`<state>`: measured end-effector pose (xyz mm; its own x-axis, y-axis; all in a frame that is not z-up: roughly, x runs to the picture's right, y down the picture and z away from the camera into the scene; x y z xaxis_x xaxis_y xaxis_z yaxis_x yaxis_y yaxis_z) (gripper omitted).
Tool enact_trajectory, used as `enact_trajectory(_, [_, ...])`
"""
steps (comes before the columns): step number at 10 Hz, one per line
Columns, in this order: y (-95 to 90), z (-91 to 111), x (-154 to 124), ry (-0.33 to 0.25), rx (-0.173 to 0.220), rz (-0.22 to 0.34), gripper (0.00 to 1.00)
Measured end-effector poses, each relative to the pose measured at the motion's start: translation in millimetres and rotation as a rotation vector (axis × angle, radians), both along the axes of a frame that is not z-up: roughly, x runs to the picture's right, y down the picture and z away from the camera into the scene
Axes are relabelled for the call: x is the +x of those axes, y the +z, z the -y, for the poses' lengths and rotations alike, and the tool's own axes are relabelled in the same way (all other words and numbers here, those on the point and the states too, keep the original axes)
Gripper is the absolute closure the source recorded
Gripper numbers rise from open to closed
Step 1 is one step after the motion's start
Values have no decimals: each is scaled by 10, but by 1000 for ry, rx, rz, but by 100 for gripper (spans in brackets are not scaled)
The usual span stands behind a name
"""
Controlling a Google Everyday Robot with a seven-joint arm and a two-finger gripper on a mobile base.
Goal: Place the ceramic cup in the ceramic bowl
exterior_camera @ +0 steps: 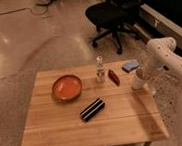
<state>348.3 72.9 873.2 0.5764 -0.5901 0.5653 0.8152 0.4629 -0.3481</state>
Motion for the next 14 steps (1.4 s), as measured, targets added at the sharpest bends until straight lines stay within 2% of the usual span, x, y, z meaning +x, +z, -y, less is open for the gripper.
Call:
enact_trajectory(1, [-9, 24, -22, -2, -1, 2, 98])
enact_trajectory(2, [-45, 67, -39, 4, 1, 2, 100])
enact_trajectory(5, [-270, 295, -157, 33, 16, 7, 100])
enact_trajectory(6, [-434, 388, -325, 23, 11, 31, 100])
enact_trajectory(7, [-517, 428, -411, 13, 10, 45, 100])
enact_trajectory(10, [-878, 529, -864, -54, -4, 135, 100])
enact_trajectory(12, [-1021, 550, -1235, -104, -9, 207, 100])
enact_trajectory(14, [-1066, 540, -1594, -156, -13, 272, 100])
